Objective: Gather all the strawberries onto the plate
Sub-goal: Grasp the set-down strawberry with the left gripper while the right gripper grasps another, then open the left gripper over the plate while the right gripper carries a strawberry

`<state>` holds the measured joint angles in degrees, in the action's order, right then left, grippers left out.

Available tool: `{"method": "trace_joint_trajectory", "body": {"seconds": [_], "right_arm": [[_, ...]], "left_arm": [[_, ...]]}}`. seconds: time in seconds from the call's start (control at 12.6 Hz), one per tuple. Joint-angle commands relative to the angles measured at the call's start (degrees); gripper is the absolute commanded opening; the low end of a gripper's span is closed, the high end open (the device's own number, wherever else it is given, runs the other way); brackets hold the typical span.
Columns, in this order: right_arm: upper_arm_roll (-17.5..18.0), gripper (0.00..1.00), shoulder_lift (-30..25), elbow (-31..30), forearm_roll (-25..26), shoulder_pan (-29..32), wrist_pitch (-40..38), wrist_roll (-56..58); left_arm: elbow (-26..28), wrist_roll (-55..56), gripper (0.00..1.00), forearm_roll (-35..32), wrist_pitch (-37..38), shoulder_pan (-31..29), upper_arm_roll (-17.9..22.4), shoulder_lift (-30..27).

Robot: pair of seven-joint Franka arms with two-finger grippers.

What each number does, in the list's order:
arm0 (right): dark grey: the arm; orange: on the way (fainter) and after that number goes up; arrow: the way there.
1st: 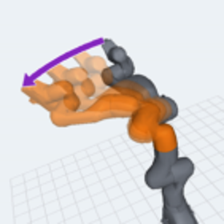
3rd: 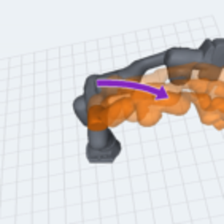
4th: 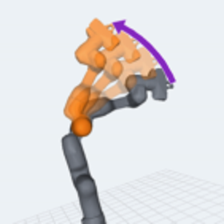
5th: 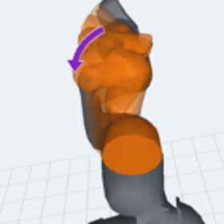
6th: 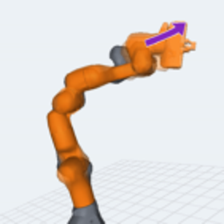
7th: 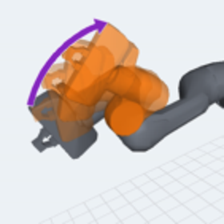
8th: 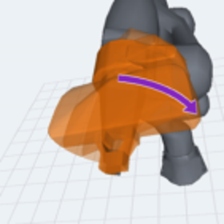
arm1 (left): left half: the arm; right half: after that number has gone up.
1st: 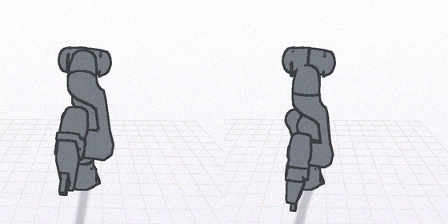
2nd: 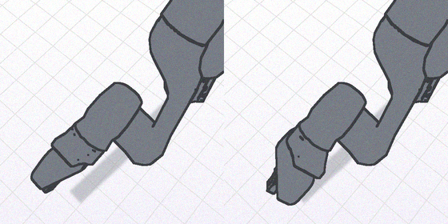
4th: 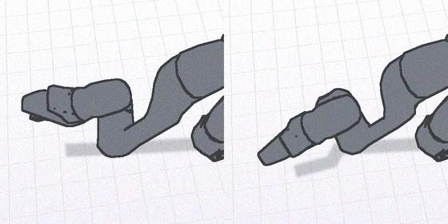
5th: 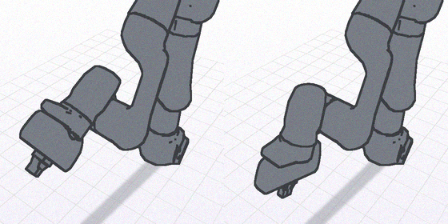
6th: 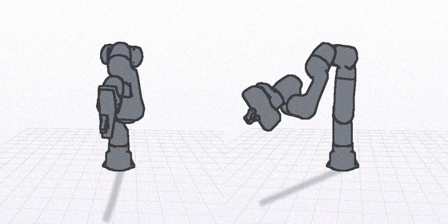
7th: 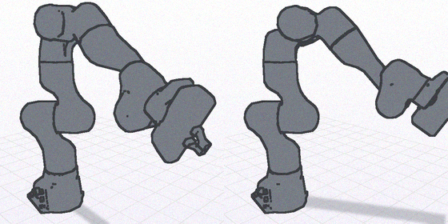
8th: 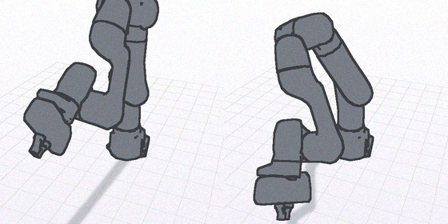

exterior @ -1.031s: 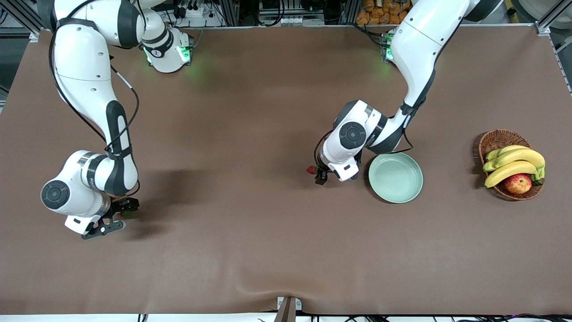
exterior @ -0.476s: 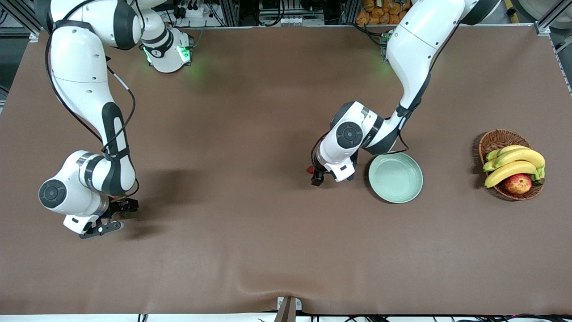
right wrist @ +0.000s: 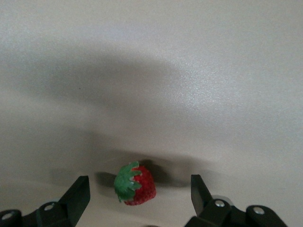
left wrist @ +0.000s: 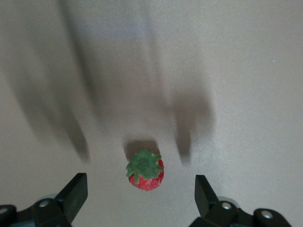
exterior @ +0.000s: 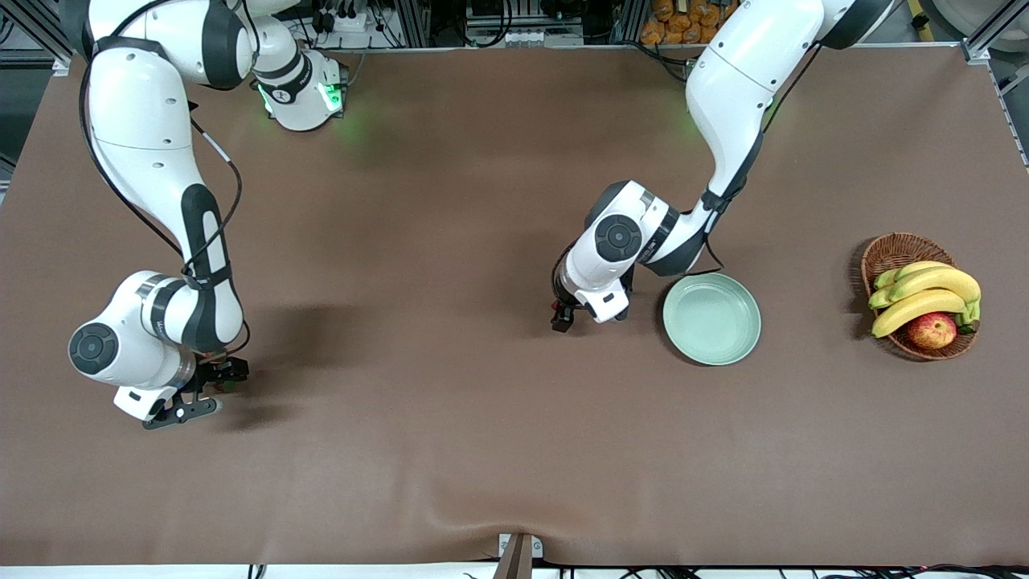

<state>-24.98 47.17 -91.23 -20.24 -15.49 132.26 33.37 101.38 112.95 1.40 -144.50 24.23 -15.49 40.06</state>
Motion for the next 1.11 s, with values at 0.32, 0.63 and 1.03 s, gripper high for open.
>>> {"method": "trace_joint_trajectory", "body": {"seconds": [0.32,0.63,1.03], "right_arm": [[1.34,0.74,-0.67,-0.27,-1.20,1.43,0.37,1.17],[1.34,0.24,-0.67,-0.35,-1.29,1.69,0.02,1.26],[1.69,0.16,-1.90,-0.27,-1.20,1.00,-0.07,1.44]], "left_arm": [[-0.40,0.87,0.69,-1.84,-0.96,1.26,0.55,1.42],[-0.57,0.61,0.04,-1.75,-0.87,0.56,0.55,1.25],[-0.92,-7.09,0.00,-2.36,7.09,-4.44,0.90,-3.57]]}}
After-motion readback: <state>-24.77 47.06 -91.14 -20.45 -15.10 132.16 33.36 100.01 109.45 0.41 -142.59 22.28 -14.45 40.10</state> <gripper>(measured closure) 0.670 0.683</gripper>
